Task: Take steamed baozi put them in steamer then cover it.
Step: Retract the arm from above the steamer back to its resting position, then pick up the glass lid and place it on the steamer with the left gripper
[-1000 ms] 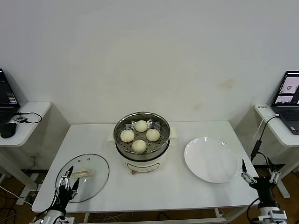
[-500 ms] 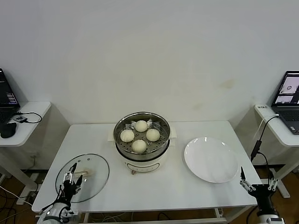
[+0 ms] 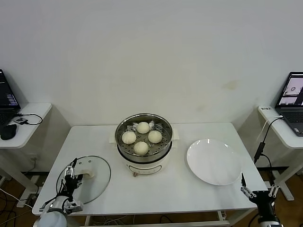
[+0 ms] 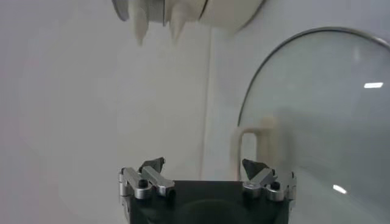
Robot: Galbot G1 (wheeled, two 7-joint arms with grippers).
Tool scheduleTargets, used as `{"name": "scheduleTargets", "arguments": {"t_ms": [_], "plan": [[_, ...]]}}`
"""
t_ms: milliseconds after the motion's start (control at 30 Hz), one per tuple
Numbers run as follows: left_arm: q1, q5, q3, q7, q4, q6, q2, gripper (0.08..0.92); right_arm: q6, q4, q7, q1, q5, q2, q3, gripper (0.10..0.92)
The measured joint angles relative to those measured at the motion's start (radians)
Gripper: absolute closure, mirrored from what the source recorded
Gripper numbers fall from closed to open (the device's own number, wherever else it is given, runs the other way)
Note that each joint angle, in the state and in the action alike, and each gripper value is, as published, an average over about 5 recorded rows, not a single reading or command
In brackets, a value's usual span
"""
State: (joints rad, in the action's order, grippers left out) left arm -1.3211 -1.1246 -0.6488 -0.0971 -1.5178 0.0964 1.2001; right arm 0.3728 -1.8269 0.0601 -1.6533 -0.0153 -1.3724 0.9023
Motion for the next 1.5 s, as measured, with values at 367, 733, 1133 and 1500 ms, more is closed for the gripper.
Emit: {"name": "scheduleTargets", "arguments": {"t_ms": [367, 733, 1133, 1500], "plan": [[0.035, -0.006, 0.000, -0.016, 0.061, -0.001, 0.013, 0.406, 0.003, 0.009, 0.002, -0.001, 0.015, -0.002, -0.008, 0.203], [0.048, 0.004, -0.009, -0.039, 0.093, 0.006, 0.016, 0.726, 0.004, 0.010, 0.005, 0.003, 0.024, 0.000, -0.013, 0.203], [0.022, 0.038, -0.026, -0.076, 0.045, 0.021, -0.004, 0.856, 0.007, 0.016, 0.005, 0.005, 0.026, -0.002, -0.022, 0.203], [-0.020, 0.076, -0.068, -0.030, -0.128, -0.004, -0.075, 0.856, 0.010, 0.019, 0.005, 0.010, 0.029, -0.003, -0.031, 0.203]]}}
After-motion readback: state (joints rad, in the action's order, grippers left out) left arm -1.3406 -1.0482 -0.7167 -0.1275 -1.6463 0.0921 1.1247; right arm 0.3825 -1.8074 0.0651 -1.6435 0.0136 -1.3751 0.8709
